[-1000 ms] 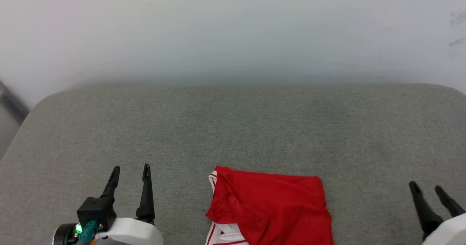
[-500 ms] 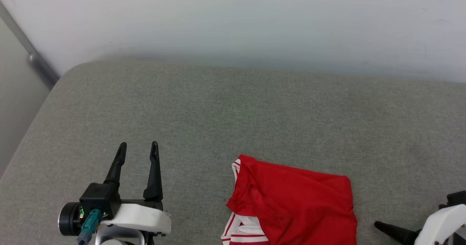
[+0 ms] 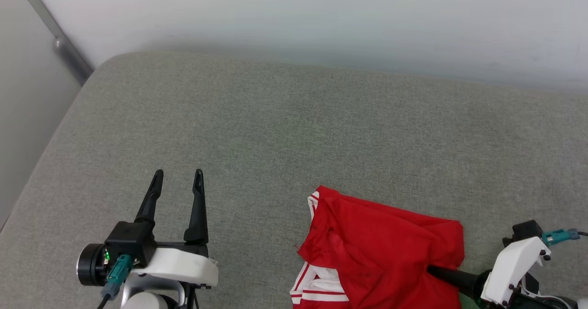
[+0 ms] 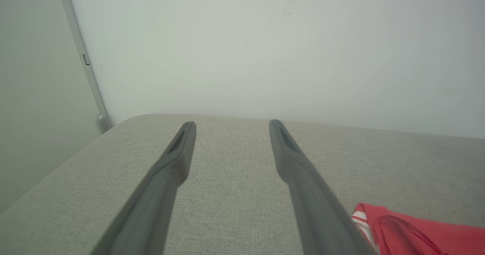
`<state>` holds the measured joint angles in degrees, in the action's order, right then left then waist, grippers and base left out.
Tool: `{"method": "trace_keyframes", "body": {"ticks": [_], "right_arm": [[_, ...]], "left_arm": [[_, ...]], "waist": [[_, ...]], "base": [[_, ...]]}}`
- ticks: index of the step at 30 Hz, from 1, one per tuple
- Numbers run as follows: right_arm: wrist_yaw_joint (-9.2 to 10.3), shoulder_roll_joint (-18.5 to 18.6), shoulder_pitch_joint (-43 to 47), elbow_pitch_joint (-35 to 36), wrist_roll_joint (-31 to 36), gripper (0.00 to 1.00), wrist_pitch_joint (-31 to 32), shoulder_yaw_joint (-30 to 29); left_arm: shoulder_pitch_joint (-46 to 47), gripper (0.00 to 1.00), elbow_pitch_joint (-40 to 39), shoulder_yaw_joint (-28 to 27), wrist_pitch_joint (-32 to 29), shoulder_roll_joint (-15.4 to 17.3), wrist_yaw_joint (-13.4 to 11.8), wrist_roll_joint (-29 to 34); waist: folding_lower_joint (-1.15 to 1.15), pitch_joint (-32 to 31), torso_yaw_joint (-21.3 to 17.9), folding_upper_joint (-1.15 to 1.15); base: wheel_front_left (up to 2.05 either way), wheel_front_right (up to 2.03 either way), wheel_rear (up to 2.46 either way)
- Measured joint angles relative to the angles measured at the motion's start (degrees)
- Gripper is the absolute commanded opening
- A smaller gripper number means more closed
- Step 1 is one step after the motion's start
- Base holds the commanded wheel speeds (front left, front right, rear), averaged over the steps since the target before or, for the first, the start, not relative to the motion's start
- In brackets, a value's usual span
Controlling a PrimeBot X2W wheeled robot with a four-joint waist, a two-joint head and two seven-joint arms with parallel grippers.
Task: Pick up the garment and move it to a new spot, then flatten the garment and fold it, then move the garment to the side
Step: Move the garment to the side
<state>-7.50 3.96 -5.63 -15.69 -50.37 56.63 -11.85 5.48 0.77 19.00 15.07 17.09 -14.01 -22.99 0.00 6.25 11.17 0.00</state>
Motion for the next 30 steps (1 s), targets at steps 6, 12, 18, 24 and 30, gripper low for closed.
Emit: {"method": "trace_keyframes", "body": {"ticks": [6, 12, 18, 24, 30], "right_arm": [[0.01, 3.3, -0.6, 1.8, -1.4, 0.00, -4.5, 5.2], [0.01, 9.3, -1.3, 4.2, 2.4, 0.00, -8.5, 12.8], [0.00, 15.7, -3.5, 3.9, 10.5, 0.00, -11.2, 18.3], [-0.01, 20.2, -8.2, 3.5, 17.5, 0.00, -12.5, 21.9], [0.00, 24.5, -14.4, 1.0, 20.5, 0.00, -14.6, 23.4]], "left_arm": [[0.1, 1.00, 1.1, -0.3, 0.0, -0.2, 0.9, 1.0], [-0.7, 1.00, 1.9, -0.4, 0.0, 0.0, 1.4, 1.3], [-2.2, 1.00, 1.3, -0.9, 0.0, -0.1, 1.4, 1.2], [-2.6, 1.00, 0.0, -1.0, 0.0, -1.1, 1.7, 1.7], [0.8, 1.00, -1.7, -0.5, 0.0, -1.3, 2.7, 3.2]], "waist": [[0.00, -1.1, -0.8, 0.00], [0.00, -3.2, -3.3, 0.00], [0.00, -4.6, -8.5, 0.00], [0.00, -4.5, -15.6, 0.00], [0.00, -1.5, -22.6, 0.00]], "base": [[0.00, 0.00, 0.00], [0.00, 0.00, 0.00], [0.00, 0.00, 0.00], [0.00, 0.00, 0.00], [0.00, 0.00, 0.00]]}}
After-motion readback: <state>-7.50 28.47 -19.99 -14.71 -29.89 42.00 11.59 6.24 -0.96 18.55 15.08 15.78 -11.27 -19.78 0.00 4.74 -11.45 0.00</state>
